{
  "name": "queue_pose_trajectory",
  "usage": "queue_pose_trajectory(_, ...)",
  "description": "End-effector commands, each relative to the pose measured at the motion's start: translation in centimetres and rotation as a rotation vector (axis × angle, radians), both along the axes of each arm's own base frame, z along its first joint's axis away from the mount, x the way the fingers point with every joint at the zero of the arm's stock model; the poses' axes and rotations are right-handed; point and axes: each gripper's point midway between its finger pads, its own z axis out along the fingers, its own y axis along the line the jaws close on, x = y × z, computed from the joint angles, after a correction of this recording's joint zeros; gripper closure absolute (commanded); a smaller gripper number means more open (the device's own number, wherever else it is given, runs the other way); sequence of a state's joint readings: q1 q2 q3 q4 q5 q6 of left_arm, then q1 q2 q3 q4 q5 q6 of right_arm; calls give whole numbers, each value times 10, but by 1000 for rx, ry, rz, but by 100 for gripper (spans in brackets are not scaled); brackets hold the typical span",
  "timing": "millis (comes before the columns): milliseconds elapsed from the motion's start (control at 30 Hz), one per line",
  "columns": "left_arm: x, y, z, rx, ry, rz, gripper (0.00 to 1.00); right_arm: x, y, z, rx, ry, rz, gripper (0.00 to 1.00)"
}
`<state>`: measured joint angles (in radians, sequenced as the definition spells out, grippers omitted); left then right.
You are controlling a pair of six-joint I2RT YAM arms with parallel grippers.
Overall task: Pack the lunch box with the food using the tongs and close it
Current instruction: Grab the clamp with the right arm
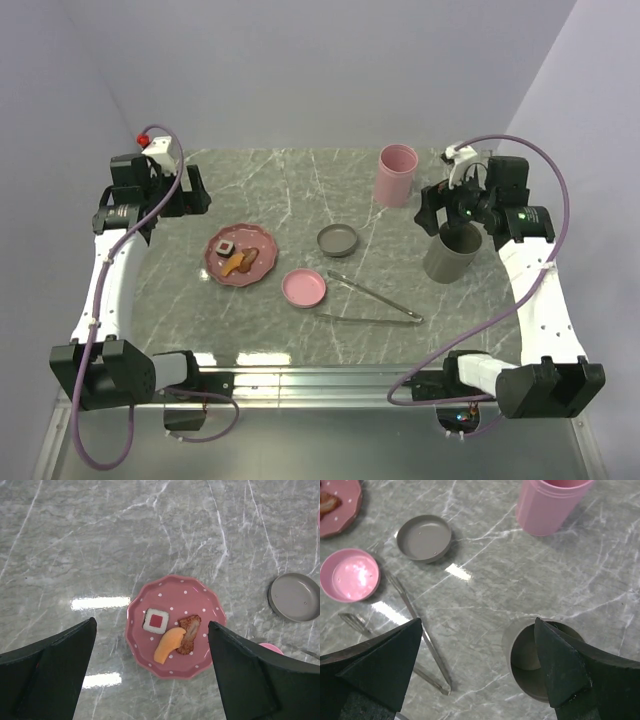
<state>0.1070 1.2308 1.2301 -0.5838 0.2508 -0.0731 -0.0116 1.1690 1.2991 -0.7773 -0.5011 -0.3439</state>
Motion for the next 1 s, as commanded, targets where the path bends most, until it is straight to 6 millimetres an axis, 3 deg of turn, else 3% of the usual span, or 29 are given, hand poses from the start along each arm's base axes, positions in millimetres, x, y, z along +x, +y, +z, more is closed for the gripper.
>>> queue_pose_trajectory(0, -1, -8, 27, -25, -99, -29, 1, -9, 18, 11, -31, -38, 107, 0)
queue_pose_trajectory(233, -10, -42, 42, -128, -80, -214, 1, -33, 68, -24, -188, -10, 296, 0)
queue_pose_trajectory(267, -11, -45, 45, -136, -91, -225, 1, -40, 80, -30, -202, -1, 347, 0)
queue_pose_trajectory(400, -14, -46, 60, -151, -167, -212, 1, -52, 97, -53, -282, 8, 439, 0)
queue_pose_trajectory(600, -18, -46, 68, -126, -207, -223, 1, -70, 96, -99, -374, 73, 572, 0)
queue_pose_trajectory(833, -16, -36, 49, -105, -106, -169, 1, -100, 70, -164, -523, 192, 672, 0)
queue_pose_trajectory(967, -14, -36, 43, -120, -76, -160, 1, -119, 57, -182, -573, 234, 713, 0)
